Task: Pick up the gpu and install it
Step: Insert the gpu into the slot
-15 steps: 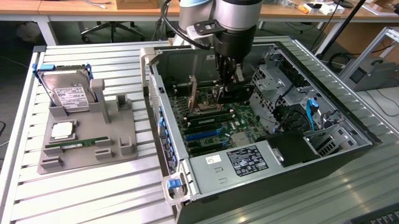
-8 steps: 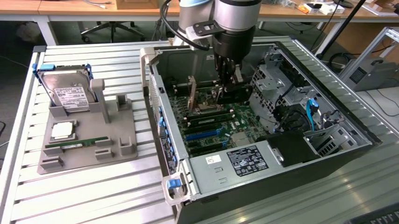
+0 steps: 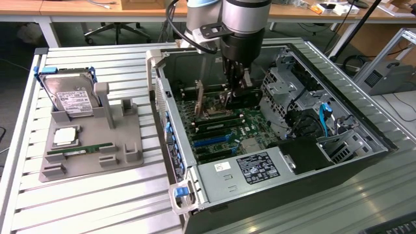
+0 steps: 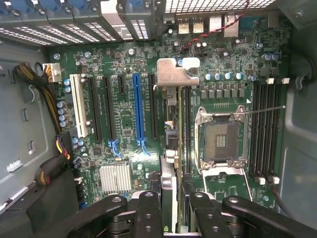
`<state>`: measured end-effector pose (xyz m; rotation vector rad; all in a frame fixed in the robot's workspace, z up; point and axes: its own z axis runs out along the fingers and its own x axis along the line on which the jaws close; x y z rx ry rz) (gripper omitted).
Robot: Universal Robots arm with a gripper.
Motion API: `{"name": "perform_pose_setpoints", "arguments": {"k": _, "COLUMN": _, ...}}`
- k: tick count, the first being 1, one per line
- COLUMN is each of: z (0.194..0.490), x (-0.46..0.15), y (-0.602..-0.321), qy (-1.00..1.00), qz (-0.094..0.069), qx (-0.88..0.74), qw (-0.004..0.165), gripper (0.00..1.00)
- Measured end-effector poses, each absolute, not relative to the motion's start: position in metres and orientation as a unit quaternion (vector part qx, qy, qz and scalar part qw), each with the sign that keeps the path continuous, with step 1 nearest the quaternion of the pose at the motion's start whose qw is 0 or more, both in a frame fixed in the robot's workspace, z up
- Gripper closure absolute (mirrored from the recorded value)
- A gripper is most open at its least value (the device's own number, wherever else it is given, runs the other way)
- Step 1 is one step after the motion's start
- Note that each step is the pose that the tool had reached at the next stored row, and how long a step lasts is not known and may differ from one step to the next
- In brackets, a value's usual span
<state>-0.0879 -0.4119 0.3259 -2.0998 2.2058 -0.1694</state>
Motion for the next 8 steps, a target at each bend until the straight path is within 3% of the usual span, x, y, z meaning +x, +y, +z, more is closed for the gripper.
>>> {"name": "perform_pose_setpoints", "arguments": {"k": 8, "z": 0.3237, "x": -0.0908, "y": -0.4123, "qy": 0.722, "qz": -0.055, "qx": -0.688, "qw": 0.046, "gripper": 0.73}}
